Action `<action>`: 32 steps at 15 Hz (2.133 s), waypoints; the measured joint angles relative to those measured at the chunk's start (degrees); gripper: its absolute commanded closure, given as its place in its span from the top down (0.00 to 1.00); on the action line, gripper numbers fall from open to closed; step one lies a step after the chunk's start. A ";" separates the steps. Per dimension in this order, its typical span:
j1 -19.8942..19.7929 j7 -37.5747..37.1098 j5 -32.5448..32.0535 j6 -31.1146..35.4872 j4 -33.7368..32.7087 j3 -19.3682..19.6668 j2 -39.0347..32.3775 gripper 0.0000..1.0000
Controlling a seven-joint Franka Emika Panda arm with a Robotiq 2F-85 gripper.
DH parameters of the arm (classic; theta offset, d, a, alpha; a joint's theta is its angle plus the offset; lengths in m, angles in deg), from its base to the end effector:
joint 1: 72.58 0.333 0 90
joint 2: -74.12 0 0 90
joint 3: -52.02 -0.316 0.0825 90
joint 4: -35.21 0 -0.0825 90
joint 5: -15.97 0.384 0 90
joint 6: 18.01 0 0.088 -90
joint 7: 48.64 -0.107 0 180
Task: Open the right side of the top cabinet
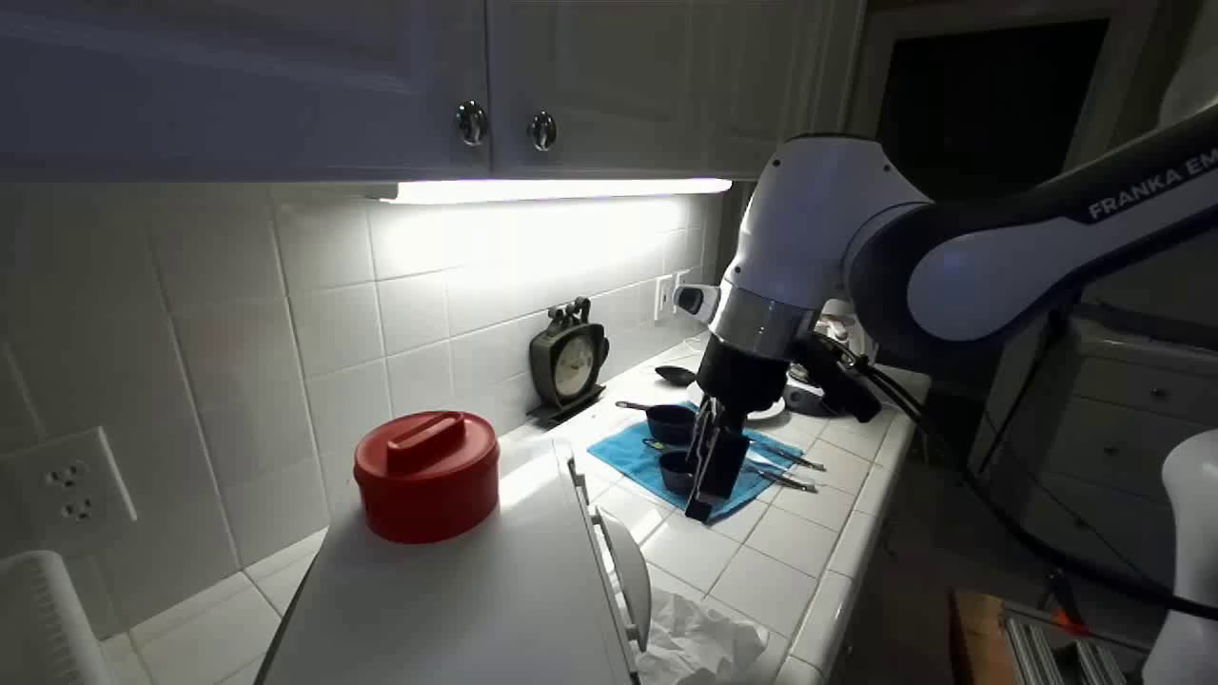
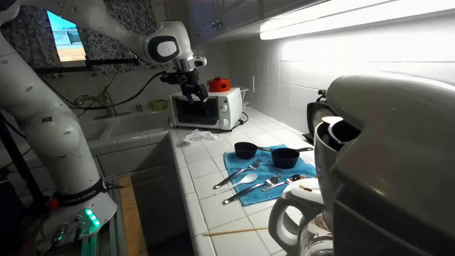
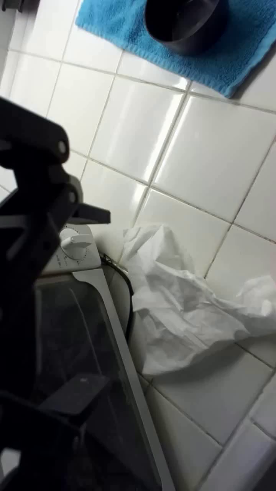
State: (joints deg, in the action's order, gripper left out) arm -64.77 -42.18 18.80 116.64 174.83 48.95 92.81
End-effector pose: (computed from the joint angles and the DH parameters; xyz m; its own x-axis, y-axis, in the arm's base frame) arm 0.4511 0.0881 0.4489 0.9357 0.2606 0.2379 0.2679 -0.9634 0.0016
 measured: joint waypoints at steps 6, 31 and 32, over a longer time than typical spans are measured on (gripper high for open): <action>0.00 0.00 0.00 0.00 0.00 0.00 0.00 1.00; -4.47 -5.61 -19.16 7.52 -17.36 -5.67 0.96 1.00; -4.83 -6.41 -19.42 8.25 -17.80 -5.79 0.85 1.00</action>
State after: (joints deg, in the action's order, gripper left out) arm -69.60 -48.58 -0.62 124.89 157.03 43.16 93.66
